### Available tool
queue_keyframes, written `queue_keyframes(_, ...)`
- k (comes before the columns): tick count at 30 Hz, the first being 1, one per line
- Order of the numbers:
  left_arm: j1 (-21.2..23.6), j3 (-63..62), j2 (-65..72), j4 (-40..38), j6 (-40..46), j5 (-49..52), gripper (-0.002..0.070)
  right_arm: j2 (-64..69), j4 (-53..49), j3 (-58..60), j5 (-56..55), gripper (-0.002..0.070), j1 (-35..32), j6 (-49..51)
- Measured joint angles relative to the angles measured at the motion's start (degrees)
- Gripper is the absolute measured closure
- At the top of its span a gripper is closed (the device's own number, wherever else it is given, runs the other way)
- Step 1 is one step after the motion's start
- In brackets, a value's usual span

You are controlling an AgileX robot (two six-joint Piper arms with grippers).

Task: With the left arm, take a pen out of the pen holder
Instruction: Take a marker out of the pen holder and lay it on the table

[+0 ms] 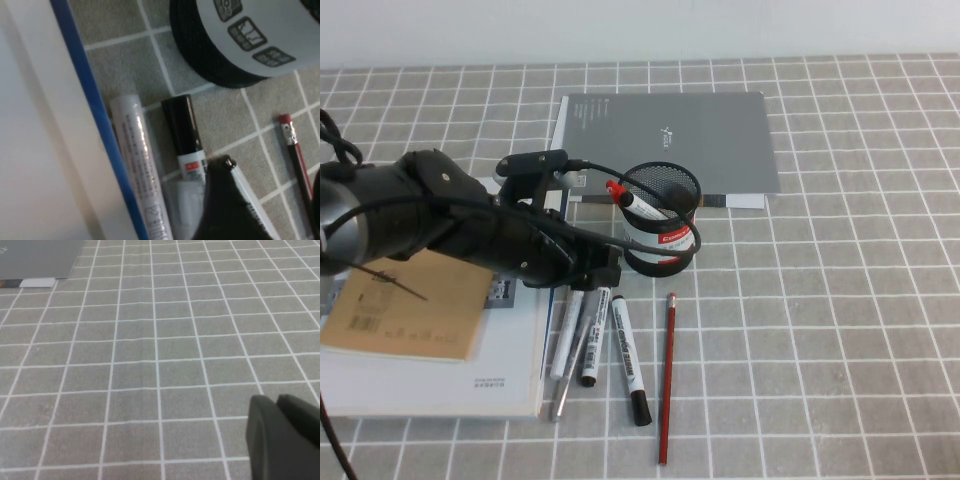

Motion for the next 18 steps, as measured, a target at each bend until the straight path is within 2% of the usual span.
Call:
queue_keyframes(4, 0.0, 0.0, -1.0, 2.7, 0.0, 0.0, 0.0324, 0.0, 0.0, 0.0, 0.0, 0.0689, 0.0, 0.0)
queue_keyframes(6, 0.0, 0.0, -2.5, 4.7, 0.0, 0.0, 0.032, 0.0, 0.0, 0.0, 0.0, 0.0689, 0.0, 0.0)
queue_keyframes(9, -0.8, 0.0, -6.8, 11.7, -3.1, 0.0, 0.0335, 0.0, 0.0, 0.0, 0.0, 0.0689, 0.0, 0.0)
queue_keyframes(13, -1.2, 2.1, -15.0, 23.4, -11.5, -0.2, 0.0434, 0.0, 0.0, 0.0, 0.0, 0.0689, 0.0, 0.0)
queue_keyframes(17, -1.4, 11.6, -27.3, 35.3, -22.6, -5.8, 0.0602, 0.0, 0.0, 0.0, 0.0, 0.0689, 0.0, 0.0)
queue_keyframes(18, -1.6, 14.8, -30.1, 36.8, -24.6, -8.0, 0.0624, 0.0, 0.0, 0.0, 0.0, 0.0689, 0.0, 0.0)
